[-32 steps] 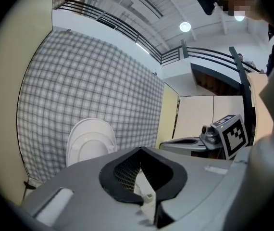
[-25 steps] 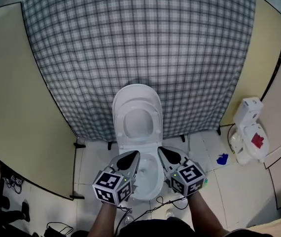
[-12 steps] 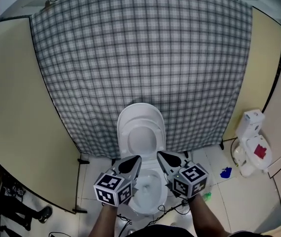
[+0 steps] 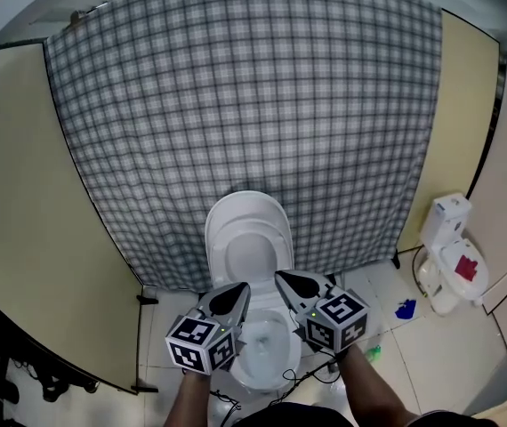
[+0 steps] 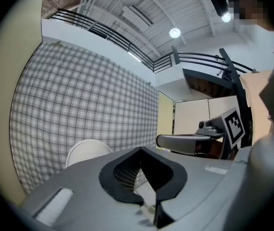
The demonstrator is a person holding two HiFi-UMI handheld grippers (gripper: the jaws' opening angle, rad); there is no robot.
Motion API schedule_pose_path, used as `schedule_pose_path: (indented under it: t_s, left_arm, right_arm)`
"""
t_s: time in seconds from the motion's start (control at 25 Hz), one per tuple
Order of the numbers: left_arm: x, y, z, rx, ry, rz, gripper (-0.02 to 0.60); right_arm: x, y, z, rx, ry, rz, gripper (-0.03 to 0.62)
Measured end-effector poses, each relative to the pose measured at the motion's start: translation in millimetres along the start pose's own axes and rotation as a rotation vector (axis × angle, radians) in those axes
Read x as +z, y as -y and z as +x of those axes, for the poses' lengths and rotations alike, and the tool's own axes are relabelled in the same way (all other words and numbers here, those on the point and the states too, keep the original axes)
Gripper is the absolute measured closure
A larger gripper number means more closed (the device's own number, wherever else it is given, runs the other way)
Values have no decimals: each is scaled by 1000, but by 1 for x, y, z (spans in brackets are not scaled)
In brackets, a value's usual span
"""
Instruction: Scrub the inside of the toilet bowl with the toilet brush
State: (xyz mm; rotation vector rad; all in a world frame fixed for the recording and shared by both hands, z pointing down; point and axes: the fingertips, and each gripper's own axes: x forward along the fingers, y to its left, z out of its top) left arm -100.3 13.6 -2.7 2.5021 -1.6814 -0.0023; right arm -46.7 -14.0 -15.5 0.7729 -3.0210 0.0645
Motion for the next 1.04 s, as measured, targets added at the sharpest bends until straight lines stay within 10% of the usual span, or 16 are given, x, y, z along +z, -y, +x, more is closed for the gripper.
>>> schedule_pose_path:
  t_s: [1.04]
  left_arm:
    - [-7,4,2,-21,33,-2,594]
  right_arm:
    - [-13,2,-6,11,-14,-18,579]
